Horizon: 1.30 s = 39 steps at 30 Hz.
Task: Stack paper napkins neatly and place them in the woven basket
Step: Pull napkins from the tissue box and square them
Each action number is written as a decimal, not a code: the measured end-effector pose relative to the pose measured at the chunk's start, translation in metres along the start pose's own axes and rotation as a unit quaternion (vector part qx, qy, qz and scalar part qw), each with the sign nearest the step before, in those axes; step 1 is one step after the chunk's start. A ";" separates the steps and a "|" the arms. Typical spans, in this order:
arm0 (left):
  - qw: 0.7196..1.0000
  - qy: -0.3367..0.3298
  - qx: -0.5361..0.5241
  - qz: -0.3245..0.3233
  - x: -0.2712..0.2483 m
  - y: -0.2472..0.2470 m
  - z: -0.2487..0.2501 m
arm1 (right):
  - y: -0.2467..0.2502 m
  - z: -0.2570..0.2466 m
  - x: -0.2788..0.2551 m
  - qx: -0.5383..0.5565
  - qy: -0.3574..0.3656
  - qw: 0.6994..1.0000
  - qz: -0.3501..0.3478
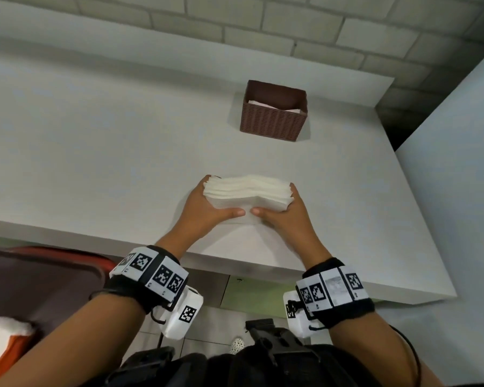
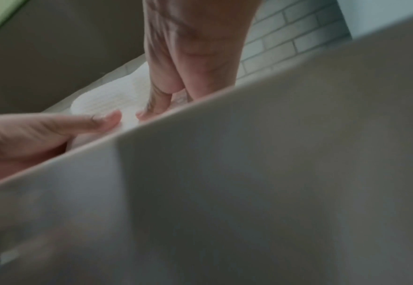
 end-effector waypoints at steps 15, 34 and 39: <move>0.882 0.367 -0.218 -0.201 0.040 -0.005 0.027 | 0.033 -0.024 0.034 0.151 -0.275 0.943 -0.110; 0.997 0.037 0.064 0.021 0.244 -0.046 0.119 | 0.080 -0.121 0.215 0.035 -0.023 0.997 0.063; 0.983 0.044 0.175 -0.045 0.267 -0.053 0.112 | 0.072 -0.105 0.247 0.032 -0.043 0.994 0.094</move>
Point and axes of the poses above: each hand's wrist, its own x-axis towards the middle knuckle, its own y-axis out of the back of the hand, z = x × y, the point moved 2 cm from there along x, towards the middle knuckle, and after that the axes turned 1 degree about y, right-handed, at the moved point
